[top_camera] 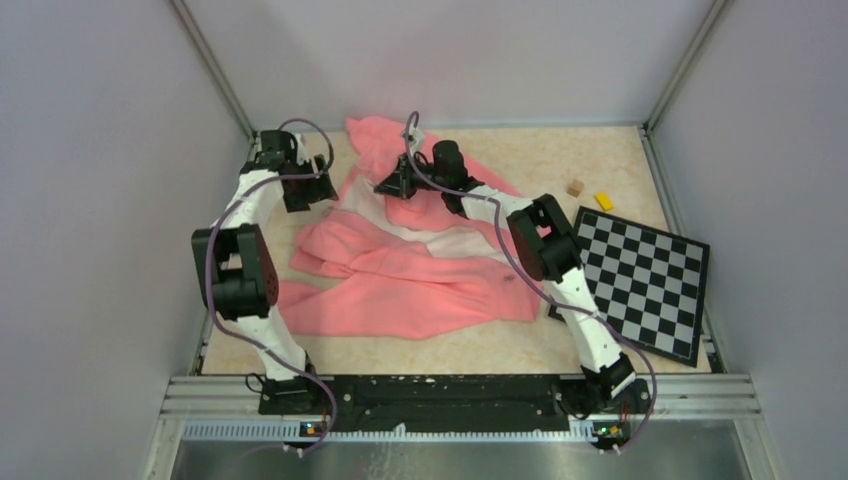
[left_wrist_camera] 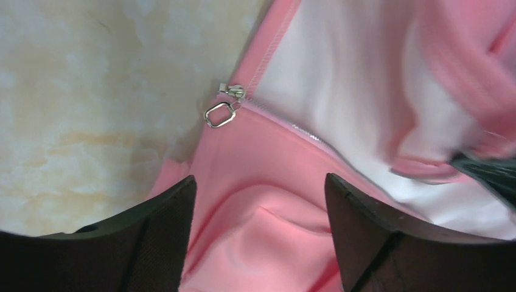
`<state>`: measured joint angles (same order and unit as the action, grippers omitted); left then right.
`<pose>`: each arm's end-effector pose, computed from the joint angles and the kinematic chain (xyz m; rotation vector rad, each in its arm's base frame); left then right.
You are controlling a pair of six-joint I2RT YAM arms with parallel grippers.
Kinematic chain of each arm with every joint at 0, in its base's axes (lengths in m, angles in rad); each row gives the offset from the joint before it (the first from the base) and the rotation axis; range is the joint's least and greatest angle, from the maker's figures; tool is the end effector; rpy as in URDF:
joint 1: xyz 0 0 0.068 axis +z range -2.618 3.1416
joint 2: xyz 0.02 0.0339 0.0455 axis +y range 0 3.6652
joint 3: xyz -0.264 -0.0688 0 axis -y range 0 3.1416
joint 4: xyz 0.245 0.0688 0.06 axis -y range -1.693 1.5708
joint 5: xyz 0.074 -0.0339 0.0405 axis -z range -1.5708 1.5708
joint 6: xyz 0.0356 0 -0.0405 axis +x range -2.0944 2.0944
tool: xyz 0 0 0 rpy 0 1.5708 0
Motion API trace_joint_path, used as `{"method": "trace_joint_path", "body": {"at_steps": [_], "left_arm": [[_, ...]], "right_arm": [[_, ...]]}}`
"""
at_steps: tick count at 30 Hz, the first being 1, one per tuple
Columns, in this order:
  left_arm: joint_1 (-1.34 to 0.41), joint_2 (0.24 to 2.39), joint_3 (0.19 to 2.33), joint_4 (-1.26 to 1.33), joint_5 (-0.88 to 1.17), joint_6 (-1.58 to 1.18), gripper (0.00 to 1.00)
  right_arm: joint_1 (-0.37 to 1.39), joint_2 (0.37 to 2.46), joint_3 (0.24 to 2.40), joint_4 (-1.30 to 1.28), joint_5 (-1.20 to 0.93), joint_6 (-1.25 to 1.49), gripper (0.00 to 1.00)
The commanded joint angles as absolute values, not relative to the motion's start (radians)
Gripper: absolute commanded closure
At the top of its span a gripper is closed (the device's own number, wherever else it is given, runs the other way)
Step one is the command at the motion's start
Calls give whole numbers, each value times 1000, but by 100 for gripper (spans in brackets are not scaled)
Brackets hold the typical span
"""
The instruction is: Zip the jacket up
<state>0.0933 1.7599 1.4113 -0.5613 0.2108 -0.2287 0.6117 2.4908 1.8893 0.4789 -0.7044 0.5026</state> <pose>0.3862 0.0287 0.2596 -0.3085 2.4606 -0.3191 0.4504 0.3441 0.1719 -0.6770 1.7518 1.3924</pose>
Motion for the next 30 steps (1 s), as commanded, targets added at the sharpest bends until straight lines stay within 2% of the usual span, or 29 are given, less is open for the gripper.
{"method": "trace_joint_path", "body": {"at_steps": [1,7,8,10,11,16,19,25,29,30], "left_arm": [[97,1915,1511,-709,234,-206,27],[97,1882,1412,-639,346,-222,33],[97,1882,1407,-639,364,-226,40],[97,1869,1395,-636,387,-235,62],[97,1845,1377,-620,403,-237,68],[94,1611,1168,-410,411,-219,78],[92,1537,1092,-369,437,-234,85],[24,1448,953,-356,471,-254,85],[14,1409,874,-342,507,-358,70],[14,1403,863,-340,520,-384,61]], "right_arm": [[606,2463,1886,550,-743,519,100],[606,2465,1888,562,-749,527,100],[606,2465,1888,564,-750,530,100],[606,2464,1887,560,-753,531,100],[606,2464,1887,558,-753,529,100],[606,2458,1881,556,-752,524,100],[606,2456,1878,560,-751,526,100],[606,2456,1872,566,-743,527,100],[606,2455,1866,572,-746,528,100],[606,2454,1864,574,-747,528,100]]}}
